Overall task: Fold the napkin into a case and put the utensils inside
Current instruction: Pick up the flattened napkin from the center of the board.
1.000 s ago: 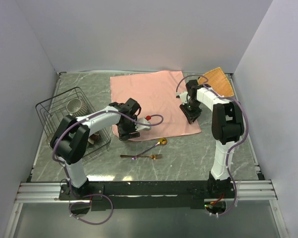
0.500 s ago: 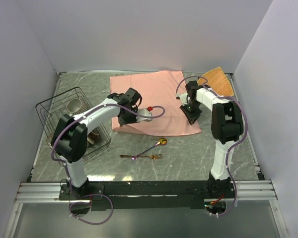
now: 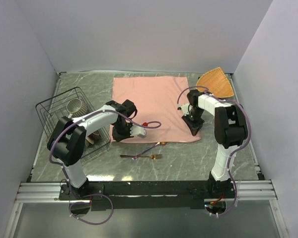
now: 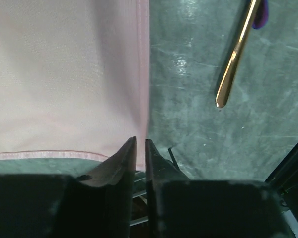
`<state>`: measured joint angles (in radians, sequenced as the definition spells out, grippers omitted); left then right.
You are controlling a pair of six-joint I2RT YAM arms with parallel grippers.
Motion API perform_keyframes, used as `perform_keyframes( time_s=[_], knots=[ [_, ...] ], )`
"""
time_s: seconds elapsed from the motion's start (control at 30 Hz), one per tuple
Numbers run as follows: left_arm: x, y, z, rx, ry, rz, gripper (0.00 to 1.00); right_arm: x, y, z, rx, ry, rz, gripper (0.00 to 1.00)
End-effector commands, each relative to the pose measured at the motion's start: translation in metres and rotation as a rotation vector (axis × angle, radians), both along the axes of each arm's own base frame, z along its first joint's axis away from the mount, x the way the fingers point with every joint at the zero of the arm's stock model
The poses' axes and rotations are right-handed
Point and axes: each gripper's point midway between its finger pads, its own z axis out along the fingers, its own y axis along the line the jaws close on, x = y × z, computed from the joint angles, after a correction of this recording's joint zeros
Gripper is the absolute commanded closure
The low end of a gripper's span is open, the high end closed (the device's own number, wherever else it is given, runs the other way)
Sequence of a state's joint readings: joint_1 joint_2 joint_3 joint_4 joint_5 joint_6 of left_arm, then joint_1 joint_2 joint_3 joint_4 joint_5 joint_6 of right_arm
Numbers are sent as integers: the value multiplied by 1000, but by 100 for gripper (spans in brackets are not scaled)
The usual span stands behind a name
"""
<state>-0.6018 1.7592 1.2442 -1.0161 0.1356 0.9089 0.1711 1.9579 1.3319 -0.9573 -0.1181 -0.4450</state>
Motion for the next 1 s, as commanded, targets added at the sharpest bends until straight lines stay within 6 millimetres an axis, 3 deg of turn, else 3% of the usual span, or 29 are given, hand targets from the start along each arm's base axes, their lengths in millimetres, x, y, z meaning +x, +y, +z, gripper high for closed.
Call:
perform_keyframes(
  time_s=[0.0, 0.03, 0.07, 0.13, 0.23, 0.27, 0.3, 0.33, 0.4, 0.43, 0.5, 0.57, 0.6, 0.63, 0.67, 0.7, 0.73, 0.77, 0.8, 0.83, 0.87, 0.9, 0.93, 0.97],
  knots=[
    [-6, -6, 15, -74, 9, -34, 72, -14, 1, 24, 34, 2, 10, 80],
    [-6, -9, 16, -92, 17, -31, 54, -14, 4, 29, 46, -4, 11, 78],
    [-1, -11, 24, -113, 10, -17, 49, -9, 10, 38, 76, -19, 11, 75],
    [2, -19, 34, -174, 35, -2, 44, -6, 16, 57, 125, -38, 10, 65],
    [28, -29, 65, -277, 18, 76, 41, 23, 35, 105, 234, -159, 10, 42],
    [49, -38, 90, -373, -17, 118, 41, 32, 41, 117, 262, -195, 9, 39],
    [63, -42, 99, -418, -26, 185, 40, 43, 45, 128, 278, -242, -8, 36],
    [88, -42, 125, -488, -85, 238, 39, 62, 47, 149, 295, -325, -18, 36],
    [123, -51, 156, -637, -135, 367, 37, 97, 48, 173, 301, -464, -76, 35],
    [144, -42, 174, -699, -182, 435, 36, 116, 47, 190, 304, -548, -98, 31],
    [184, -41, 211, -849, -287, 564, 30, 158, 40, 206, 274, -697, -176, 30],
    [215, -26, 225, -924, -373, 699, 25, 189, 36, 227, 265, -812, -227, 30],
    [233, -15, 225, -931, -414, 842, 22, 212, 37, 222, 270, -846, -268, 30],
    [252, -7, 238, -982, -480, 875, 21, 228, 33, 238, 263, -909, -297, 31],
    [262, -1, 239, -997, -498, 919, 21, 243, 32, 242, 266, -949, -321, 32],
    [278, 7, 228, -988, -513, 997, 21, 258, 32, 227, 264, -937, -360, 32],
    [292, 14, 234, -1006, -543, 1060, 21, 272, 28, 239, 256, -986, -390, 33],
    [303, 20, 231, -995, -561, 1110, 21, 286, 27, 224, 245, -985, -414, 33],
    [319, 28, 207, -957, -552, 1203, 22, 295, 25, 222, 243, -998, -445, 33],
    [332, 32, 218, -976, -584, 1220, 23, 303, 19, 227, 217, -1035, -477, 31],
    [339, 36, 208, -950, -577, 1259, 23, 314, 17, 218, 211, -1048, -498, 30],
    [351, 40, 183, -919, -547, 1326, 23, 319, 15, 216, 215, -1062, -520, 29],
    [361, 45, 191, -942, -560, 1346, 23, 323, 13, 209, 214, -1065, -535, 27],
    [366, 48, 183, -935, -547, 1372, 24, 331, 12, 207, 229, -1091, -578, 26]
  ],
)
